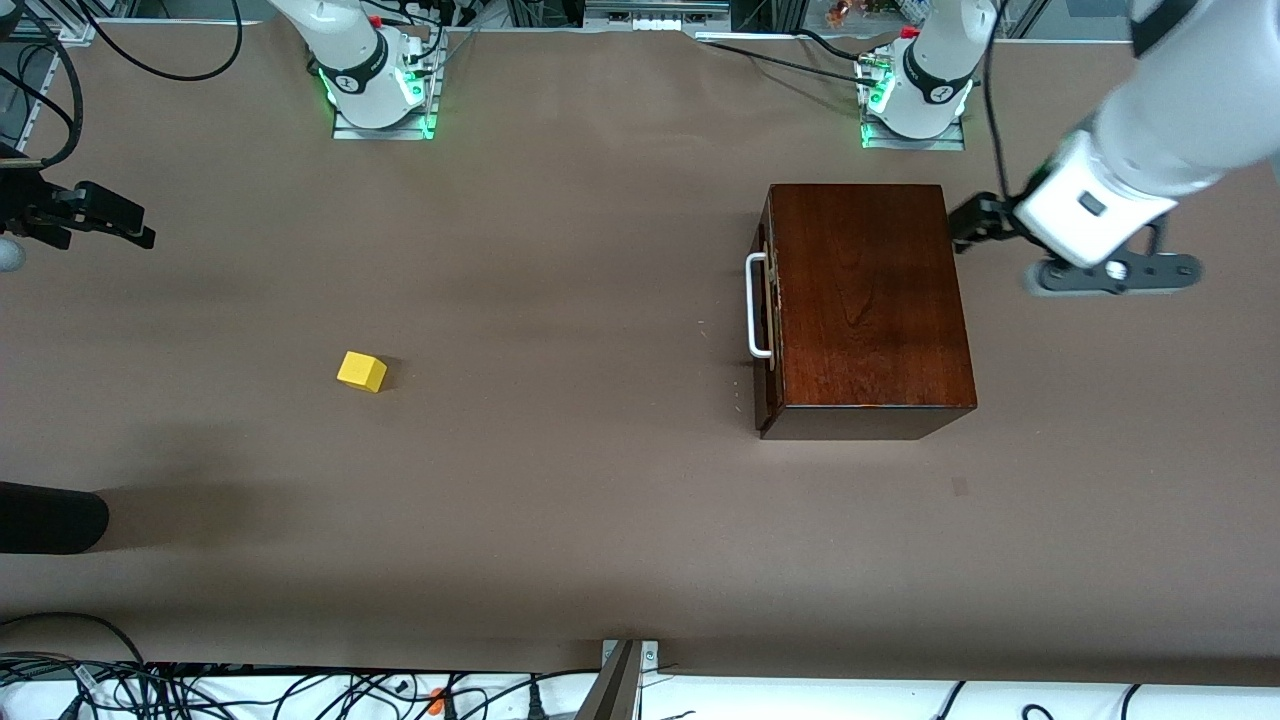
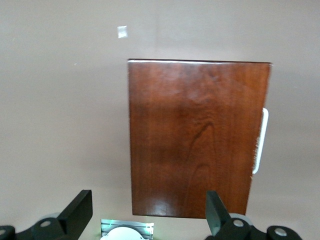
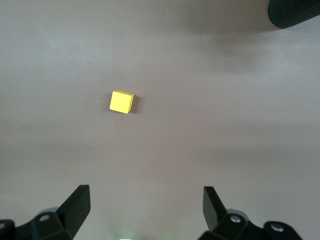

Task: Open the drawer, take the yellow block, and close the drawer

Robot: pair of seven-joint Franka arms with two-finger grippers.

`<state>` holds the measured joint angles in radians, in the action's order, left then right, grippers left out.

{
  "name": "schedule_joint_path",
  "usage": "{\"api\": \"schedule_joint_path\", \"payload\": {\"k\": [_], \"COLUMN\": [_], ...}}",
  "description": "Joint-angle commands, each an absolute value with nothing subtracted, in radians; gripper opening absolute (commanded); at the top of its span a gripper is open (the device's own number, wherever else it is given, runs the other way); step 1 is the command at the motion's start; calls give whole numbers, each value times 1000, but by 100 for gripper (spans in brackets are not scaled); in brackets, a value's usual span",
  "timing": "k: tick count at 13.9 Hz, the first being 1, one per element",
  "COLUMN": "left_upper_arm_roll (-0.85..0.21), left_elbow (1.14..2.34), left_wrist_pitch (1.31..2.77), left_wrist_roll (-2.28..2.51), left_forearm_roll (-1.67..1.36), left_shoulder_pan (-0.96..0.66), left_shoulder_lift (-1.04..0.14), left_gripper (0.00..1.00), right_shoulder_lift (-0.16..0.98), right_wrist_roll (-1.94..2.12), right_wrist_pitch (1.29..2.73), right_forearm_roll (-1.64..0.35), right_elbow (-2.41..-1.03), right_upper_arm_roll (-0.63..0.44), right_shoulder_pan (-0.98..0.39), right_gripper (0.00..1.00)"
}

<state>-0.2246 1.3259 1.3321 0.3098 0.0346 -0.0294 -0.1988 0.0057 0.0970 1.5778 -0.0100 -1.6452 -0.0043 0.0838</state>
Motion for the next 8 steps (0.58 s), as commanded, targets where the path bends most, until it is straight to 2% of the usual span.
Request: {"api": "schedule_joint_path", "payload": {"k": [1,3,8], "left_upper_arm_roll": [-100,-54,-15], "left_elbow": [1549,1647,1703], "left_wrist_pitch": [1452,1503,1549], "left_wrist_roll": [214,157,124], "left_forearm_roll": [-3,-18,-17], "left_shoulder_pan": [-93,-94,-92], "left_shoulder_lift": [-45,20,52], "left_gripper": [100,100,100], "right_shoulder_lift": [9,9,9], "right_wrist_roll": [89,89,89], "right_wrist_pitch": [1559,1559,1559], "right_forearm_roll": [-21,-21,-21], "right_elbow": [-1626,-1628,-1626], "right_upper_arm_roll": [5,5,5], "right_shoulder_pan": [97,97,97], "right_gripper": [100,100,100]}}
